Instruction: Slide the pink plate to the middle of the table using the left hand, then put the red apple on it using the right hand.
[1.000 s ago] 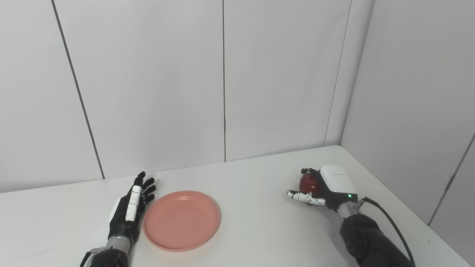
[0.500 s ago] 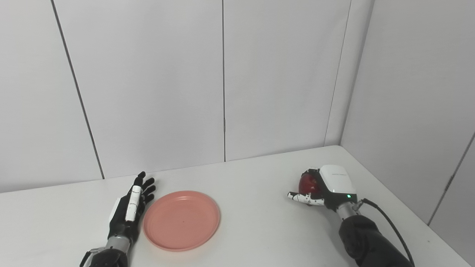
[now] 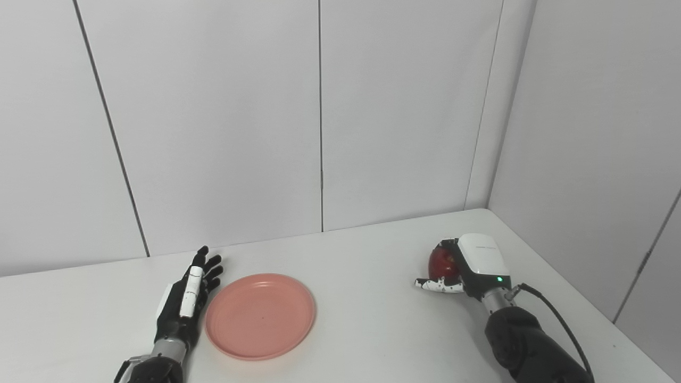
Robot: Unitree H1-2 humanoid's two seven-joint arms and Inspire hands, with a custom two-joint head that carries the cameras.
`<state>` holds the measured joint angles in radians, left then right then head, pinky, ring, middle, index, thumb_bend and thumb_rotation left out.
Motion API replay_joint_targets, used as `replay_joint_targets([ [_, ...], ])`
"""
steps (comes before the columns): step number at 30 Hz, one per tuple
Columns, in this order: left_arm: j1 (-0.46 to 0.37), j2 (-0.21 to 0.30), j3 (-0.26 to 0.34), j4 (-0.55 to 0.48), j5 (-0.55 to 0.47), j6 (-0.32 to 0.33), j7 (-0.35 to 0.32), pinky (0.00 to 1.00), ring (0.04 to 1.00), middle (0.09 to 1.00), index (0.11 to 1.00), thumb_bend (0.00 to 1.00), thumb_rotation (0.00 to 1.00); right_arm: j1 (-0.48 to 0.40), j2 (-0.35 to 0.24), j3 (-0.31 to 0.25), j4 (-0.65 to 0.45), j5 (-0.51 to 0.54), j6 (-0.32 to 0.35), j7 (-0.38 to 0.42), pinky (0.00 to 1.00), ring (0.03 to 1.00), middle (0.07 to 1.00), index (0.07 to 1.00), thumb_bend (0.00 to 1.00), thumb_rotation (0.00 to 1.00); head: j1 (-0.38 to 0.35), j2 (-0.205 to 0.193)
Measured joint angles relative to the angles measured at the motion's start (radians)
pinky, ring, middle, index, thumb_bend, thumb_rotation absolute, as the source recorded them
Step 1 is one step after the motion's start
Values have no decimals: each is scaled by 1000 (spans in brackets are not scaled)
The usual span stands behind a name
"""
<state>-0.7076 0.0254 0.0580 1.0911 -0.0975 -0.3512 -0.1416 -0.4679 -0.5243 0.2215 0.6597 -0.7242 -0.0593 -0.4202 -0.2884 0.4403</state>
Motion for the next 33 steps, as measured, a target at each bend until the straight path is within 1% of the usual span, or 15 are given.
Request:
replay_joint_targets([
  [5,-2,0,0,5,0,0,0,914,899,901,937,840,934,0,0,-1,-5,15,0,7,135,187,266,374,497,341,0,-2],
  [8,-3,0,0,6,0,0,0,910,895,897,933,839,929,2,-1,-3,-23,26,2,39,137,193,275,383,497,341,0,-2],
  [11,-3,0,0,5,0,0,0,909,893,897,934,831,930,10,0,-3,-59,31,4,74,135,190,271,390,498,354,0,-2],
  [14,-3,0,0,5,0,0,0,913,897,901,935,828,929,17,0,-2,-106,30,9,116,137,192,273,396,492,340,3,-3],
  [17,-3,0,0,5,0,0,0,914,902,902,937,831,931,18,0,-5,-142,32,17,151,124,178,255,358,490,341,5,-2],
  [20,-3,0,0,5,0,0,0,909,900,898,935,840,921,18,2,-12,-201,33,58,198,116,170,246,340,489,360,8,-3],
  [24,-3,0,-1,6,0,0,1,907,894,894,934,823,918,17,2,-19,-269,34,79,248,99,153,227,304,485,371,12,-3],
  [25,-3,0,-1,6,0,0,1,911,895,895,935,823,918,18,2,-19,-285,34,79,256,98,151,225,305,484,386,15,-3],
  [28,-4,-1,-1,7,0,-1,2,914,895,898,936,818,920,18,2,-20,-315,33,80,277,98,151,225,312,481,387,20,-5],
  [30,-4,-1,-1,7,0,-1,5,893,885,891,928,804,919,18,2,-21,-335,31,81,287,97,151,226,323,484,395,26,-8],
  [33,-3,-3,-4,5,4,-1,17,889,885,895,935,779,927,17,3,-22,-373,18,86,299,108,163,241,368,481,412,41,-15],
])
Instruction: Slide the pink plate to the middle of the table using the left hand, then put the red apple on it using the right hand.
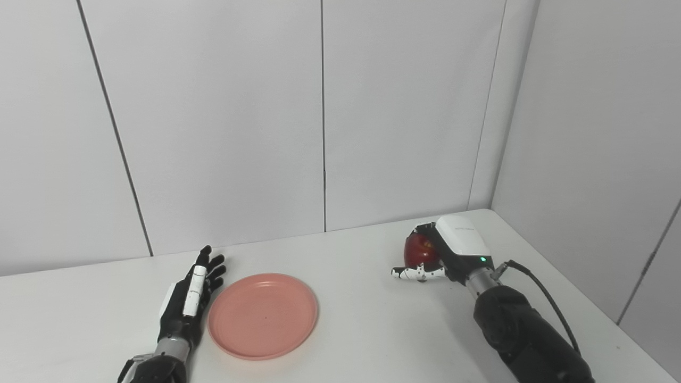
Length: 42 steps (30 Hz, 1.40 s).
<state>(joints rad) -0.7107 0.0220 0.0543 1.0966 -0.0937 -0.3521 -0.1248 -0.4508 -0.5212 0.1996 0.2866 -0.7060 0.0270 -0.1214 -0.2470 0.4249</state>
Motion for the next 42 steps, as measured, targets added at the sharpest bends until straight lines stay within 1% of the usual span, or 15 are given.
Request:
replay_joint_targets([
  [2,0,0,-6,0,8,-1,9,862,869,887,933,773,941,-1,2,-1,-21,-10,8,5,115,172,255,429,485,414,9,-3],
  [4,-1,-1,-12,0,16,-2,17,855,865,884,933,773,941,-2,8,-2,-35,-21,28,14,117,175,259,442,483,415,17,-6],
  [8,0,-3,-14,-1,18,-2,28,839,849,871,921,764,936,-3,14,-3,-60,-42,43,33,124,184,271,426,478,419,43,-11],
  [11,-1,-4,-15,0,18,-3,32,826,847,863,917,765,934,-8,19,-4,-76,-46,56,54,137,201,291,440,483,417,54,-12],
  [12,-1,-4,-15,0,18,-3,34,829,851,865,916,769,929,-8,22,-4,-86,-49,71,65,138,203,291,432,485,416,75,-15],
  [15,0,-7,-14,0,18,-3,42,841,865,871,918,780,922,-13,32,-5,-88,-59,85,67,129,192,276,396,490,418,81,-15],
  [18,-1,-9,-7,0,13,-3,41,890,893,891,938,800,919,-19,35,-5,-82,-65,86,66,109,170,252,361,494,422,104,-17],
  [21,-1,-10,-5,1,13,-3,40,882,887,886,941,809,930,-22,35,-5,-81,-72,87,66,107,168,254,381,495,430,127,-18],
  [24,-1,-10,-16,1,20,-4,50,864,873,885,946,794,945,-23,35,-5,-77,-74,86,66,98,158,240,365,498,402,164,-21],
  [26,-3,-11,-23,3,27,-4,61,854,870,885,946,794,942,-24,35,-6,-70,-71,86,65,99,159,242,367,496,402,164,-21],
  [28,-3,-14,-24,4,30,-5,68,861,874,885,947,788,937,-25,35,-11,-61,-62,85,65,111,172,256,392,489,405,199,-23],
  [29,-3,-15,-24,4,30,-6,71,864,876,885,946,792,933,-26,34,-12,-58,-60,85,65,111,172,256,392,488,405,199,-23],
  [33,-4,-24,-26,12,36,-19,94,879,872,883,944,786,931,-31,33,-13,-36,-49,80,63,101,158,239,362,488,403,241,-29],
  [35,-5,-28,-28,13,37,-21,104,884,868,885,947,780,928,-35,32,-13,-20,-41,70,59,104,163,247,391,488,386,256,-31],
  [42,-9,-35,-29,32,39,-31,109,895,874,889,950,795,923,-41,23,-12,-9,-38,34,42,108,168,251,375,486,389,276,-35],
])
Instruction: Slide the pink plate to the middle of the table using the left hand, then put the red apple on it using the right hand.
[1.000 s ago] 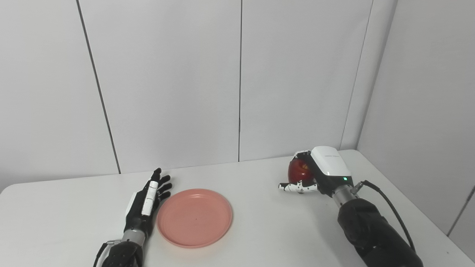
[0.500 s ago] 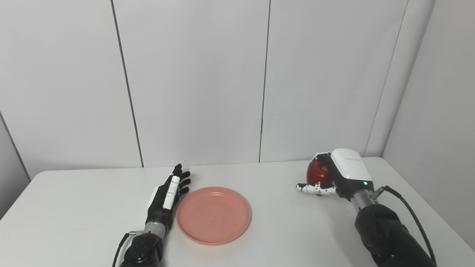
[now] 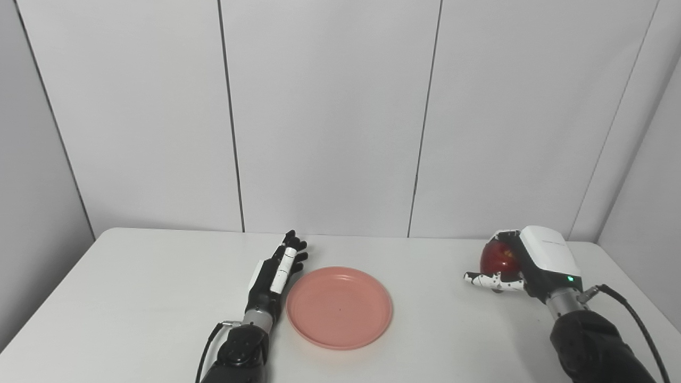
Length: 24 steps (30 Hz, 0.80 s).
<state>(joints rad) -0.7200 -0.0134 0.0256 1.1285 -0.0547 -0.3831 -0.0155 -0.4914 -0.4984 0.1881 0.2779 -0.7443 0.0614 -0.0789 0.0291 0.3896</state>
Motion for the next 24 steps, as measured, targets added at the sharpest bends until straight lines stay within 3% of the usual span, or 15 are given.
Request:
replay_joint_targets([
  [12,-5,-2,3,11,0,-6,1,896,873,886,946,786,929,-21,11,16,-22,-9,-3,24,109,167,250,378,501,342,-3,-3],
  [19,-11,-2,2,24,0,-13,2,884,864,886,935,784,921,-55,30,36,-27,-21,-3,37,97,152,230,339,507,385,-5,-5],
  [24,-11,-2,2,24,0,-13,2,893,865,888,939,787,920,-69,52,49,-27,-27,-3,43,109,168,252,385,508,404,-6,-9],
])
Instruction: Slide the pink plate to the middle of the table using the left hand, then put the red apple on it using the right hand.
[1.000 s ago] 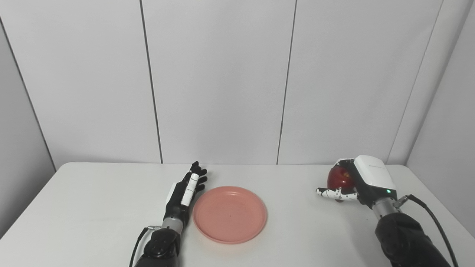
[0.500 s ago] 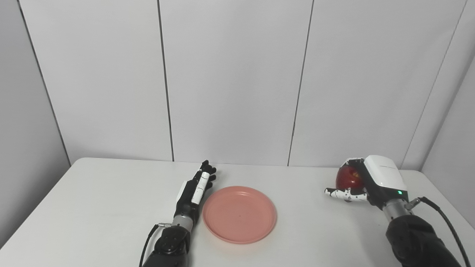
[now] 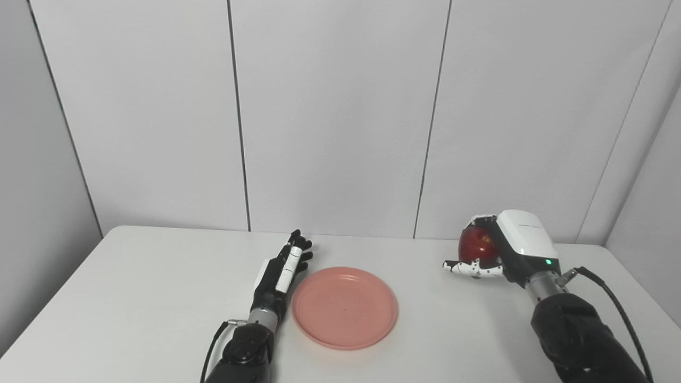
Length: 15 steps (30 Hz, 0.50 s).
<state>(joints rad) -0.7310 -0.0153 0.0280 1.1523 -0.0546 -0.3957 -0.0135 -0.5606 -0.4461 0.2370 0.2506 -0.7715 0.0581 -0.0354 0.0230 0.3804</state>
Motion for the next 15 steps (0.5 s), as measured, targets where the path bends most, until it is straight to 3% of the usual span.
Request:
replay_joint_targets([
  [7,-5,0,4,9,0,-4,-3,908,880,891,944,796,917,-24,40,31,-9,-35,1,19,139,203,292,435,505,403,-2,-2],
  [12,-5,1,2,9,0,-5,-4,879,867,885,935,794,918,-44,68,42,-9,-43,1,19,117,174,259,404,502,389,-5,0],
  [15,-5,2,2,9,0,-5,-4,881,874,890,941,797,915,-56,79,48,-9,-58,2,21,127,189,281,453,491,409,-6,0],
])
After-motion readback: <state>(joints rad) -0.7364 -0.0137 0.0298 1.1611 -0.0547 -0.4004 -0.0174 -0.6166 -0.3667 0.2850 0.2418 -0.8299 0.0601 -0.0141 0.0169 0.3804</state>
